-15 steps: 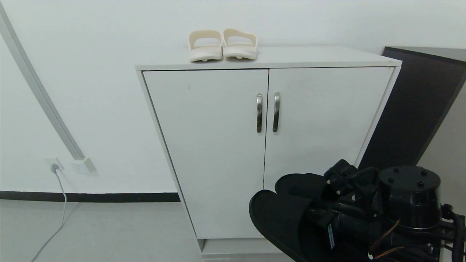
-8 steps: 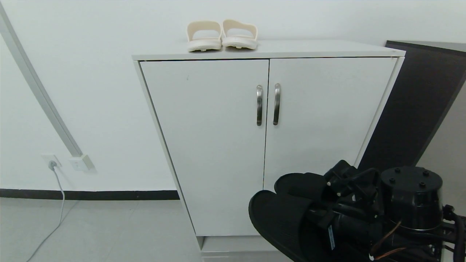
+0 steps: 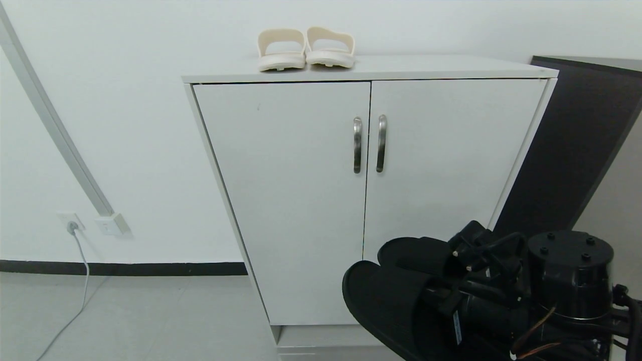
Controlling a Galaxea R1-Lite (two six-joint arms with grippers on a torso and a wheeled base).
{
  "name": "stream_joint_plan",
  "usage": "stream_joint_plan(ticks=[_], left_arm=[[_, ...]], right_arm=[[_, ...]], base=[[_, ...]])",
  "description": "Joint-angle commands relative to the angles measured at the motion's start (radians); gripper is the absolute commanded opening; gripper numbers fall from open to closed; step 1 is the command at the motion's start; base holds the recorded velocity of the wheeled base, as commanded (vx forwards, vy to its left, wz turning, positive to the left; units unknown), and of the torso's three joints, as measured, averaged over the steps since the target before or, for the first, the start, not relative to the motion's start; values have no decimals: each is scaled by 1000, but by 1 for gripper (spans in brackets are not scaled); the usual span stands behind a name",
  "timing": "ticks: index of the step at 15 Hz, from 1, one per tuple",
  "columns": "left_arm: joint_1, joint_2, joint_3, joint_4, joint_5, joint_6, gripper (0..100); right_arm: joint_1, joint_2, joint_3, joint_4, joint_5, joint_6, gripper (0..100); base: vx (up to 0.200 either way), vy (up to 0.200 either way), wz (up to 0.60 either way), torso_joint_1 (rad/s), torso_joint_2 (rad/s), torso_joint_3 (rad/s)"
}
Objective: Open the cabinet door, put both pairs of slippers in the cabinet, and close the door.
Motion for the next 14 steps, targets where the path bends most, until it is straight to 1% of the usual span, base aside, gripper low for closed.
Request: stream_joint_plan(ticks=[1, 2, 3, 5, 6, 7, 8, 9, 10, 11, 12, 13, 14], left_arm=[[-6, 317, -116, -135, -122, -19, 100], [-13, 406, -129, -178, -136, -19, 100], [-37, 492, -143, -212, -133, -17, 100], [-114, 615, -184, -293, -127, -34, 100], [-166, 663, -222, -304, -121, -39, 100], [-241, 712, -273, -304, -85, -42, 100], [-330, 765, -320, -305, -30, -48, 100], [-387, 794, -347, -307, 8, -49, 100], [-496, 850, -394, -313, 82, -49, 100], [-565, 891, -431, -313, 123, -49, 100], [-614, 923, -459, -314, 155, -48, 100], [-651, 957, -488, -328, 171, -48, 100], [-663, 994, -506, -354, 169, -46, 100]], right_arm=[[0, 3, 2, 0, 0, 1, 0], [2, 6, 1, 1, 0, -1, 0], [0, 13, 1, 0, 0, -1, 0], [-1, 15, 1, 0, -2, 2, 0], [-1, 15, -1, 0, -3, 5, 0], [-1, 20, -2, 0, -6, 5, 0], [-1, 33, -4, 0, -6, 7, 0], [-1, 38, -5, 0, -5, 7, 0], [-3, 43, -5, 0, -6, 7, 0], [-3, 43, -1, 0, -11, 8, 0], [-3, 44, 1, 0, -9, 8, 0], [-3, 46, 1, 0, -6, 10, 0], [-3, 49, 1, 0, -5, 8, 0]], base=[[0, 0, 0, 0, 0, 0], [0, 0, 0, 0, 0, 0], [0, 0, 0, 0, 0, 0], [0, 0, 0, 0, 0, 0], [0, 0, 0, 0, 0, 0], [0, 0, 0, 0, 0, 0], [0, 0, 0, 0, 0, 0], [0, 0, 0, 0, 0, 0], [0, 0, 0, 0, 0, 0], [0, 0, 0, 0, 0, 0], [0, 0, 0, 0, 0, 0], [0, 0, 0, 0, 0, 0], [0, 0, 0, 0, 0, 0]])
